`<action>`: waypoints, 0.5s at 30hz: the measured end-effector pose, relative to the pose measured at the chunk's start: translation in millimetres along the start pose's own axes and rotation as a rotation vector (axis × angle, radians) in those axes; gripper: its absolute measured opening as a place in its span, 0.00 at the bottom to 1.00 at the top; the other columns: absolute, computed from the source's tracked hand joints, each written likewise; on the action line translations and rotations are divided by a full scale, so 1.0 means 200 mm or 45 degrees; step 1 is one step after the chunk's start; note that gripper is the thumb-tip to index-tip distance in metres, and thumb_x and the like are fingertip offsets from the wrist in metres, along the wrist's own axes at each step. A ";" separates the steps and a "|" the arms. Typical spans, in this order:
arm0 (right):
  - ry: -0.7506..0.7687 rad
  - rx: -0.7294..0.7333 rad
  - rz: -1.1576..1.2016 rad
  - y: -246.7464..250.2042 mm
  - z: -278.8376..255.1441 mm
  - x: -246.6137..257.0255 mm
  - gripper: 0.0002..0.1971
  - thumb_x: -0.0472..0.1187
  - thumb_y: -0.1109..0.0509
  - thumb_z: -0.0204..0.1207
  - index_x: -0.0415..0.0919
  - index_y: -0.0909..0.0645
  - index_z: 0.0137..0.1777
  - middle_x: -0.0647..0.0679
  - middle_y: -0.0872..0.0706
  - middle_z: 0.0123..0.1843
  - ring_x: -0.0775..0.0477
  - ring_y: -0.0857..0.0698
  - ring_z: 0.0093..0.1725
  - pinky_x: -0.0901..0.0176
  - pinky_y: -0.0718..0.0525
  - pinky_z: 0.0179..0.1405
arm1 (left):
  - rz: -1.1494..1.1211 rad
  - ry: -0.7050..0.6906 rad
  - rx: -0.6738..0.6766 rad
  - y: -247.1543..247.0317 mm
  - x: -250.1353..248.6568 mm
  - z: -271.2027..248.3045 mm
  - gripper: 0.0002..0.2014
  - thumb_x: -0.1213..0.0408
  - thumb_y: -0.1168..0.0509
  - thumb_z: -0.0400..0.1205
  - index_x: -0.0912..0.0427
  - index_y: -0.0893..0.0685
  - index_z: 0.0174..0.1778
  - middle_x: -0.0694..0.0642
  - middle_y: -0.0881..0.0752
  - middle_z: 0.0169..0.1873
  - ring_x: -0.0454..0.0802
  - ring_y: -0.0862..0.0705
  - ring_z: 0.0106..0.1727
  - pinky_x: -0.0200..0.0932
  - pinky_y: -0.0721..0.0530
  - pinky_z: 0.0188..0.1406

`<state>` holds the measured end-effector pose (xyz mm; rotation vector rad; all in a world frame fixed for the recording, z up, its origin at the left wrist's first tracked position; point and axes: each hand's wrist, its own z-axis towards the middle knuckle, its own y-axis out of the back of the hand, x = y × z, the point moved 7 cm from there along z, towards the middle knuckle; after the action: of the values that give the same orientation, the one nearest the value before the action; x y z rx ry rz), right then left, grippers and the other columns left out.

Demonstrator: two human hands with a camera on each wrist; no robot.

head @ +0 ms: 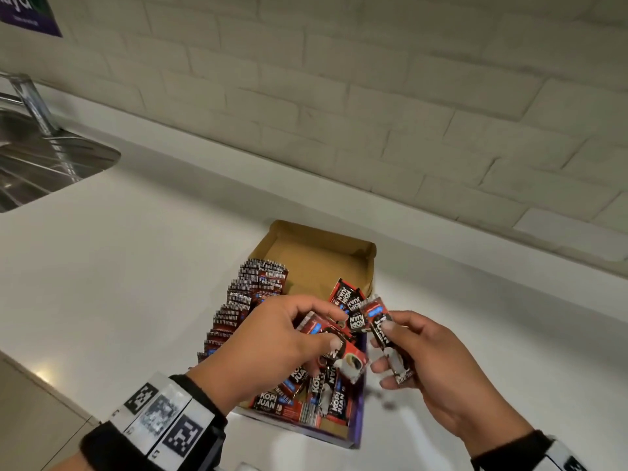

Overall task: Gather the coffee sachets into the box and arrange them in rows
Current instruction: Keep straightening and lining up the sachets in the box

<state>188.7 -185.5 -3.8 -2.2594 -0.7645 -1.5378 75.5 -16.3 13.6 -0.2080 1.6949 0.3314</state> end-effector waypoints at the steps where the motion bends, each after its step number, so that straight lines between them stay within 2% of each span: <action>1: 0.011 0.022 -0.019 -0.01 0.00 0.00 0.08 0.38 0.32 0.87 0.43 0.11 0.59 0.42 0.06 0.44 0.41 0.11 0.35 0.46 0.12 0.35 | -0.013 0.012 -0.015 0.00 0.00 0.01 0.16 0.70 0.20 0.75 0.45 0.08 0.51 0.45 0.09 0.52 0.59 0.10 0.33 0.55 0.09 0.40; 3: 0.007 0.054 -0.024 -0.04 0.00 -0.01 0.11 0.36 0.34 0.88 0.45 0.11 0.60 0.41 0.06 0.46 0.41 0.10 0.36 0.48 0.12 0.31 | -0.034 0.032 -0.034 0.00 -0.01 0.03 0.19 0.73 0.21 0.74 0.49 0.11 0.55 0.46 0.09 0.54 0.63 0.08 0.38 0.63 0.09 0.48; 6: -0.052 0.106 0.010 -0.08 0.00 -0.04 0.16 0.28 0.39 0.87 0.43 0.11 0.60 0.40 0.05 0.48 0.41 0.08 0.39 0.49 0.10 0.29 | -0.031 0.041 -0.036 0.00 -0.01 0.05 0.19 0.74 0.23 0.76 0.52 0.15 0.58 0.51 0.08 0.52 0.61 0.07 0.42 0.64 0.09 0.50; 8: -0.063 0.136 0.016 -0.10 0.00 -0.04 0.19 0.25 0.42 0.86 0.42 0.11 0.60 0.38 0.05 0.50 0.39 0.08 0.41 0.48 0.09 0.31 | -0.004 0.038 -0.046 0.01 -0.01 0.07 0.18 0.74 0.23 0.76 0.52 0.16 0.56 0.55 0.09 0.52 0.59 0.07 0.41 0.64 0.09 0.50; 11: -0.061 0.143 0.024 -0.12 0.00 -0.05 0.21 0.25 0.42 0.86 0.44 0.10 0.60 0.37 0.06 0.51 0.37 0.08 0.44 0.47 0.09 0.34 | 0.014 0.038 -0.053 0.01 0.00 0.09 0.17 0.75 0.22 0.75 0.54 0.17 0.53 0.56 0.10 0.47 0.56 0.09 0.38 0.63 0.08 0.46; 15: -0.048 0.211 0.059 -0.17 -0.03 -0.06 0.14 0.30 0.36 0.86 0.43 0.13 0.64 0.35 0.06 0.52 0.36 0.07 0.44 0.44 0.09 0.40 | -0.041 0.024 -0.060 0.00 0.01 0.10 0.18 0.78 0.22 0.73 0.56 0.18 0.52 0.55 0.19 0.38 0.52 0.16 0.35 0.58 0.08 0.41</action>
<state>161.3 -164.6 -14.4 -2.1750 -0.8123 -1.3614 93.8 -9.6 9.9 -0.2735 1.7019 0.3470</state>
